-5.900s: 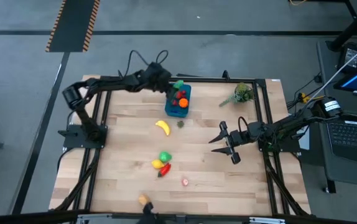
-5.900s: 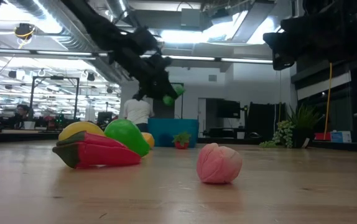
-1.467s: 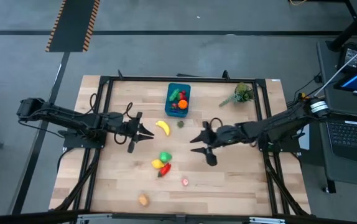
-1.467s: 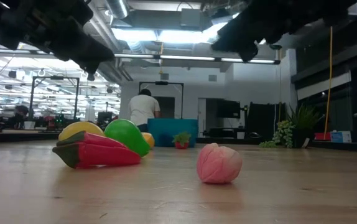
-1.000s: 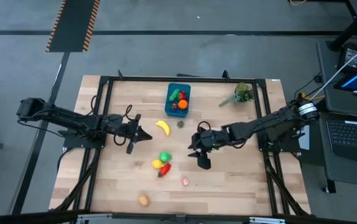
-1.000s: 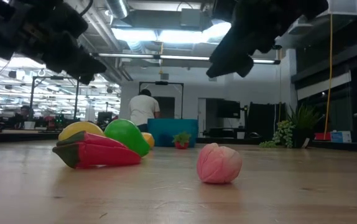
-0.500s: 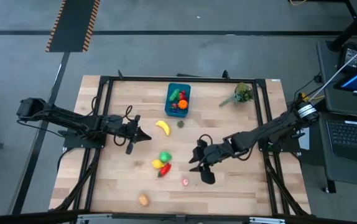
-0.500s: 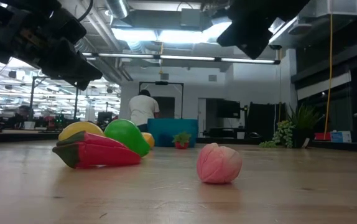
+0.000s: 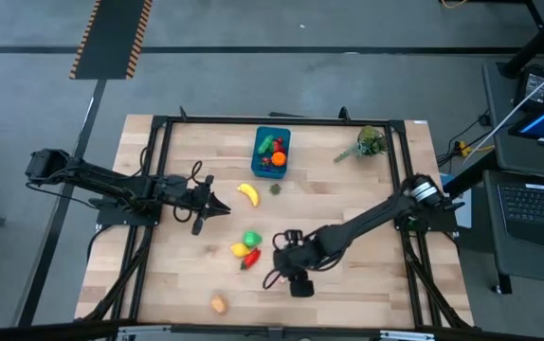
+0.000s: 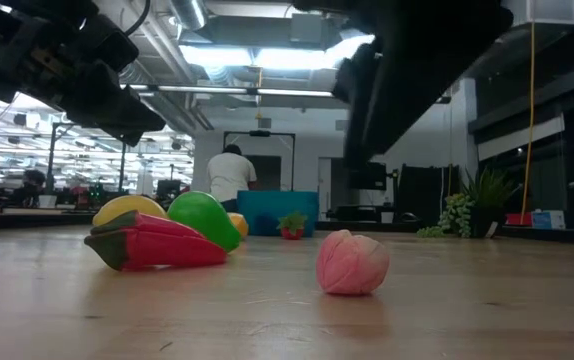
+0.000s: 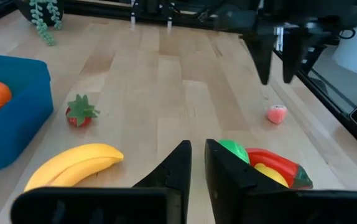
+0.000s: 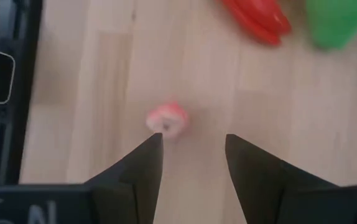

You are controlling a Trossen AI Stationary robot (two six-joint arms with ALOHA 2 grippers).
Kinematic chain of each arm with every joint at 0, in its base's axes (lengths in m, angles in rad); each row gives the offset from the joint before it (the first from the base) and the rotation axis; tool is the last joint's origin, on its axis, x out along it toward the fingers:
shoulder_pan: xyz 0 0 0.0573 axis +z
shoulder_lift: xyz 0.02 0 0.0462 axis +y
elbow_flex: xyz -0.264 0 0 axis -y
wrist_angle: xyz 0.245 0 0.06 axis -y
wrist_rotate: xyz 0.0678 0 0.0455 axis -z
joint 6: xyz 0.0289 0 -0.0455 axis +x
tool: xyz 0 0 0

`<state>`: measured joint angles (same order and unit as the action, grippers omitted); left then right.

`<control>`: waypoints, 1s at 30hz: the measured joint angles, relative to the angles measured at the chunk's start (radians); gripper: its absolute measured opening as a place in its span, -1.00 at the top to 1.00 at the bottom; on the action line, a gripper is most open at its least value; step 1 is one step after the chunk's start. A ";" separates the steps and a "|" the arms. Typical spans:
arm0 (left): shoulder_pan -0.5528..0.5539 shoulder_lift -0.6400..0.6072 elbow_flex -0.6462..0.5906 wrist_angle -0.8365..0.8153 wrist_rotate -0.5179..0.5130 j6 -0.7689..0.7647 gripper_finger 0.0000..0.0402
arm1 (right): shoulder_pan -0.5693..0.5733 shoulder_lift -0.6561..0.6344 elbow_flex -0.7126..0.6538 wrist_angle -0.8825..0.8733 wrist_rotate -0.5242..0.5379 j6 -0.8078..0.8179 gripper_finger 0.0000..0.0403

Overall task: Pick and placing Produce into tupperware
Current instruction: Put the apricot into the blue bin

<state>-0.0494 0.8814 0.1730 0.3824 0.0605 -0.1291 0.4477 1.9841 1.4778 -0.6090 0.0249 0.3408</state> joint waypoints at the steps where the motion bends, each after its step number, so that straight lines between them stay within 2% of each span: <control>1: 0.000 0.000 0.000 0.000 0.000 0.000 0.78 | 0.006 0.015 0.020 -0.002 0.000 -0.011 0.12; 8: 0.001 0.000 0.000 -0.006 0.000 0.000 0.72 | 0.042 0.068 0.100 -0.001 0.007 -0.034 0.12; 14: 0.000 0.000 0.000 -0.008 0.000 0.000 0.67 | 0.062 0.108 0.110 -0.003 0.087 -0.082 0.12; 30: 0.001 0.000 0.000 -0.008 0.000 0.000 0.56 | 0.061 0.186 0.109 0.016 0.089 -0.082 0.12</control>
<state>-0.0486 0.8814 0.1730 0.3748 0.0605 -0.1291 0.5083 2.1704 1.5867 -0.5934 0.1139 0.2591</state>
